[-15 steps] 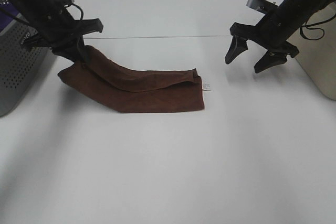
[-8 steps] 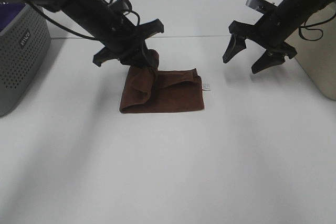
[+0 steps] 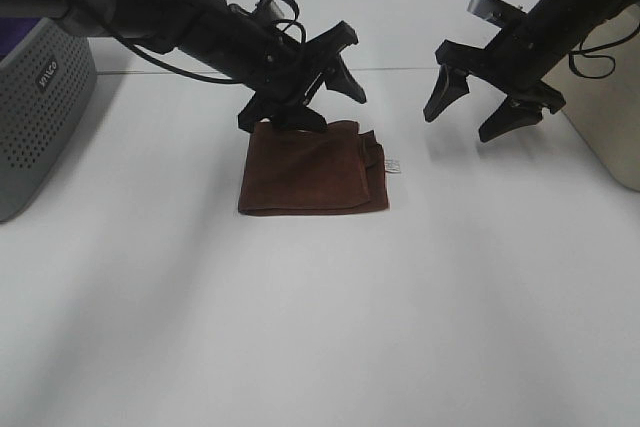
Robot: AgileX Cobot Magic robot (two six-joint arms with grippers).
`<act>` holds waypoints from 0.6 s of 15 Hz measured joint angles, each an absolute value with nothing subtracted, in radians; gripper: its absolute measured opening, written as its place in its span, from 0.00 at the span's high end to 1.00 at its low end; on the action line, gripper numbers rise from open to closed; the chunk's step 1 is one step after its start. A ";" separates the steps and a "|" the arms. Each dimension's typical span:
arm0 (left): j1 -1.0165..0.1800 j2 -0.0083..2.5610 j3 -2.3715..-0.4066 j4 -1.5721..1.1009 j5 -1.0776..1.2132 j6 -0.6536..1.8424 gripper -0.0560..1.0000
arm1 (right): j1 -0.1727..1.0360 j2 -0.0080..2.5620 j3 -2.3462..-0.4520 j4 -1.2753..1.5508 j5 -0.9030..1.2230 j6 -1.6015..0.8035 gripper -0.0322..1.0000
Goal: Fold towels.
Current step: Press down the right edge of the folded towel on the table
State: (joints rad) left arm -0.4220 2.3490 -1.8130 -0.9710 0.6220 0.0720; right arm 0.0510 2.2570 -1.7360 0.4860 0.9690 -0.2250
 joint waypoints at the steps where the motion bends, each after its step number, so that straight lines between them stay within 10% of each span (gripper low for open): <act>1: -0.422 2.349 -1.833 -0.977 0.630 0.115 0.35 | 0.051 2.257 -1.736 0.492 0.982 -0.225 0.21; 9: -0.249 2.278 -1.880 -0.669 0.761 0.286 0.34 | 0.177 2.259 -1.736 0.907 1.084 -0.505 0.21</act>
State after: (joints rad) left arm -0.2490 2.2780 -1.8800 -0.6690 0.7610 0.2860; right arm 0.1770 2.2590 -1.7360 0.9070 1.0840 -0.5050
